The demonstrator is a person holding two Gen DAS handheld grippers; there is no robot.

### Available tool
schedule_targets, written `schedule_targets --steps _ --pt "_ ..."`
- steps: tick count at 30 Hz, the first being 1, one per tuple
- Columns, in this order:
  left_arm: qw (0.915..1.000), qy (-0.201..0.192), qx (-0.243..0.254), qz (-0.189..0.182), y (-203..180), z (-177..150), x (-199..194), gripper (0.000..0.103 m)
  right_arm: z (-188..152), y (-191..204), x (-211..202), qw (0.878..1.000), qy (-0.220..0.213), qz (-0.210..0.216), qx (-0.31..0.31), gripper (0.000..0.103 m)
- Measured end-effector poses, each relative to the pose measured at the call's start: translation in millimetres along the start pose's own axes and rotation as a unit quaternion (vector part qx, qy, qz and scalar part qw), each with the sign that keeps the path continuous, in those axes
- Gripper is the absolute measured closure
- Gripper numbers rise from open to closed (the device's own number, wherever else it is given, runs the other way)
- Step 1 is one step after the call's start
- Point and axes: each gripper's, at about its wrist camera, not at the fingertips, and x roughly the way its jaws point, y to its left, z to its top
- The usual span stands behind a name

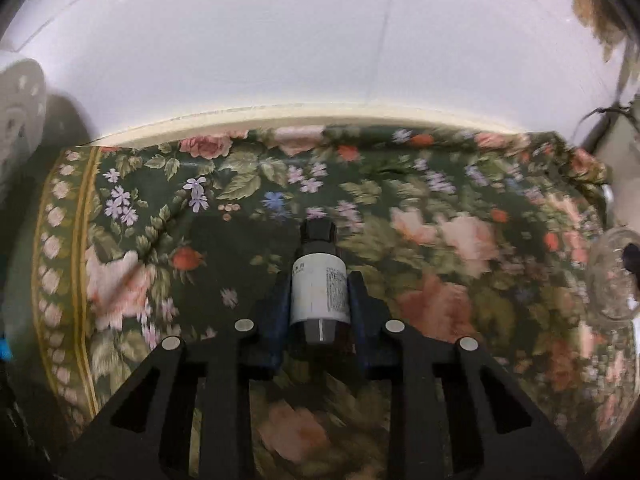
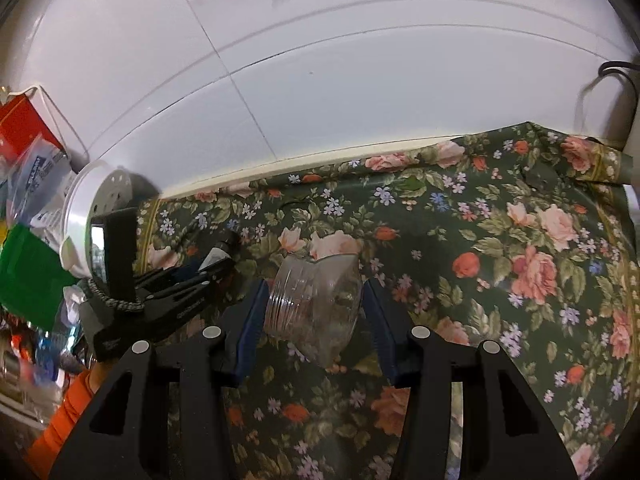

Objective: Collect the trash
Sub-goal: 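Grasp the dark bottle with the left tool while the right tool grasps the glass jar, then carry the bottle and jar down over the floor bin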

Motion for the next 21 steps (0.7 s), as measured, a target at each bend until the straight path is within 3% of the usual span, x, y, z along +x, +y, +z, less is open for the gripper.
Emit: schedule_targets --steps 11,21 --pt "0.9968 -0.077 0.023 -0.002 -76.0 -23.0 -125.5 0.076 -14.4 -34.6 -79.4 0.998 -0.054 0.018 -0.009 0.057" --pt "0.9933 -0.113 0.007 0.021 -175.2 -89.3 -216.6 0.076 -64.6 -71.8 -188.5 0.994 -0.095 0.042 -0.035 0.057"
